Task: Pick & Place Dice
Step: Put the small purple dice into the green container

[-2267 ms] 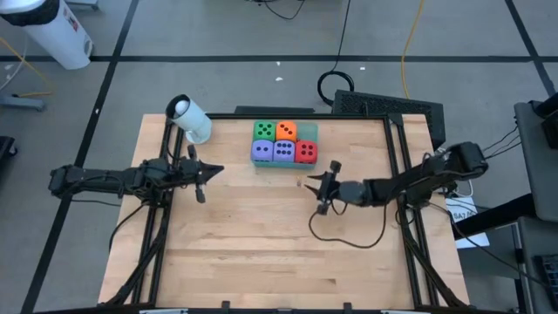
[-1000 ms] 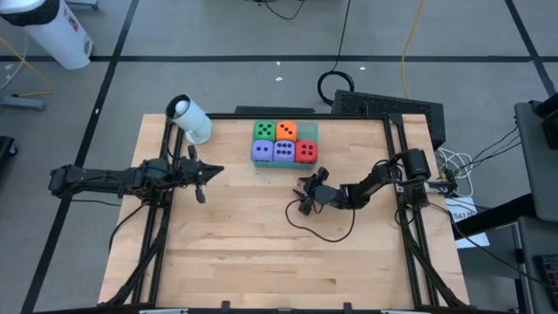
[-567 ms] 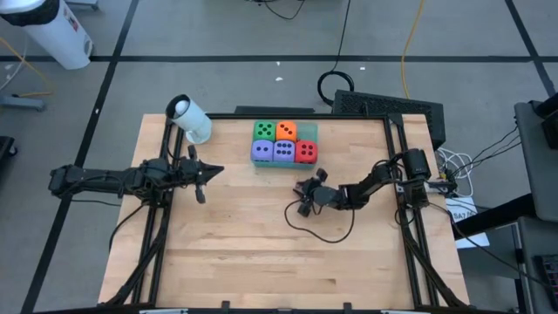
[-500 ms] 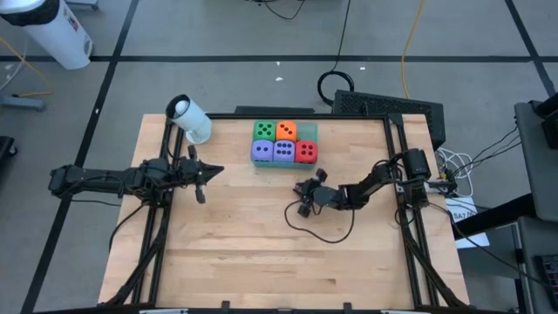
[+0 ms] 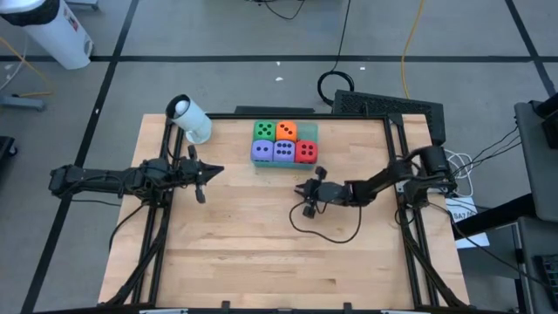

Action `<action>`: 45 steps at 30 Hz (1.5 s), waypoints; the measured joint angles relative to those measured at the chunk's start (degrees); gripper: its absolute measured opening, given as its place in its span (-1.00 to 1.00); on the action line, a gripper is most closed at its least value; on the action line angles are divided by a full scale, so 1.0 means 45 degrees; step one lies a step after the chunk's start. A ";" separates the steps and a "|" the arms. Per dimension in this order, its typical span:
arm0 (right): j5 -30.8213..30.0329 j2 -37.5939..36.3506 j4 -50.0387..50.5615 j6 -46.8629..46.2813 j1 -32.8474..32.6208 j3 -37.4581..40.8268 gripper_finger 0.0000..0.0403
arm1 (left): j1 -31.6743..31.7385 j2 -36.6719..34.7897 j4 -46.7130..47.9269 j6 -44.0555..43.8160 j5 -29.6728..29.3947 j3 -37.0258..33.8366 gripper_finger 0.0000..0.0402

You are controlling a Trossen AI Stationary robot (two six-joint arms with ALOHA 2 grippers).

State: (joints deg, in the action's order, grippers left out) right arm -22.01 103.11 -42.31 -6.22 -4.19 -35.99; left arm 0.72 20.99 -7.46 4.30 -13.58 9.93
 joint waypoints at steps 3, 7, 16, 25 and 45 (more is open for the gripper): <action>0.0587 -0.0660 0.0071 0.0240 0.0000 -0.0005 -0.63 | 0.0000 -0.0005 0.0000 0.0013 -0.0002 0.0000 -0.91; 0.0588 -0.2027 0.0123 0.1325 0.0078 -0.0005 -0.71 | 0.0002 -0.0005 0.0000 0.0009 -0.0005 0.0000 -0.91; 0.0619 -0.5925 0.1003 0.2288 0.2312 -0.0019 -0.71 | 0.0002 0.0000 0.0005 -0.0006 -0.0005 -0.0002 -0.91; 0.4465 -0.6194 0.1545 0.0904 0.6129 -0.0029 -0.76 | -0.0001 -0.0002 0.0002 0.0064 -0.0018 -0.0004 -0.91; 0.5934 -0.2003 0.1168 0.0688 0.8539 -0.1472 0.09 | 0.0002 0.0000 0.0102 0.0256 -0.0350 -0.0005 -0.91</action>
State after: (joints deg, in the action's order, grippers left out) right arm 4.70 94.09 -37.06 -3.12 34.24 -42.61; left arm 0.73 20.99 -7.01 5.45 -15.16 9.91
